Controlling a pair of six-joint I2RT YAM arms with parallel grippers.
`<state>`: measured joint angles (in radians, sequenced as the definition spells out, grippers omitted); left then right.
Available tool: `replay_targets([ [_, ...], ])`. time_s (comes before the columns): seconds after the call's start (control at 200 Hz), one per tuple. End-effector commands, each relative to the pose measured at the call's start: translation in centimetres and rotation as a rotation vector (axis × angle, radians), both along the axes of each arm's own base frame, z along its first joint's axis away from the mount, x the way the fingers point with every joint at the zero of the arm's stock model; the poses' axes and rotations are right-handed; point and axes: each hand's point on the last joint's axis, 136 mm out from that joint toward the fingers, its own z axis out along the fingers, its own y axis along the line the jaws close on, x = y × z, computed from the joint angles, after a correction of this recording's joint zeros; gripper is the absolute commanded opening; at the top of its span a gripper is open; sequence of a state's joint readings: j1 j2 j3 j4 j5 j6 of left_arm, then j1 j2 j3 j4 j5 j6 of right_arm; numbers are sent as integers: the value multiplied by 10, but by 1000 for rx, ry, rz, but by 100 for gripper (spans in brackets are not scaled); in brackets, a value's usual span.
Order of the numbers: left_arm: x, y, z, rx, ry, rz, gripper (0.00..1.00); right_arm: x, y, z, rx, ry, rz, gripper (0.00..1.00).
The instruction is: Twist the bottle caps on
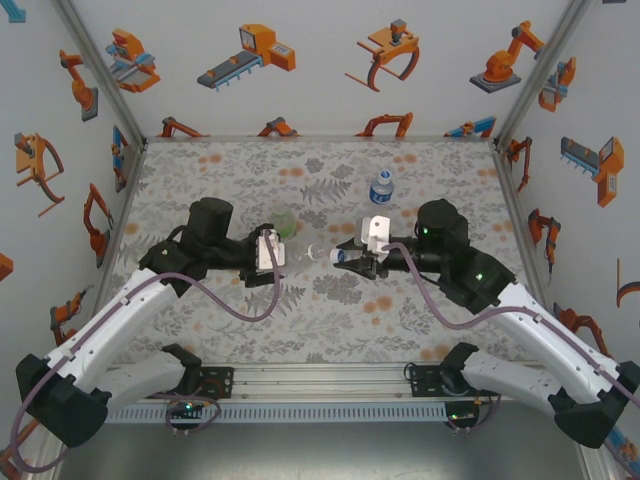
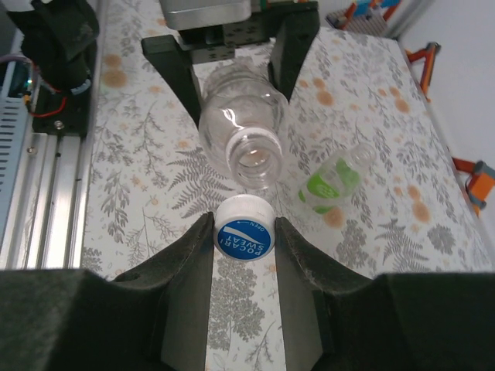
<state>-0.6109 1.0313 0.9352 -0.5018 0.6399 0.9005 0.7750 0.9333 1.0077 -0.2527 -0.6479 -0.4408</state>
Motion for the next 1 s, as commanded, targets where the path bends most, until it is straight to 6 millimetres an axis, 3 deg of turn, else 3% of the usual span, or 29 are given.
replay_targets([
  [0.0,-13,-4,14,-51,-27,-81,0,-15,7,19,47,-53,115,13],
  [0.305,-26,-6,9,-53,9,-141,0,-12,15,24,62,-40,138,11],
  [0.991,-18,-5,-1,-11,25,-99,0,-10,22,29,66,-25,142,9],
])
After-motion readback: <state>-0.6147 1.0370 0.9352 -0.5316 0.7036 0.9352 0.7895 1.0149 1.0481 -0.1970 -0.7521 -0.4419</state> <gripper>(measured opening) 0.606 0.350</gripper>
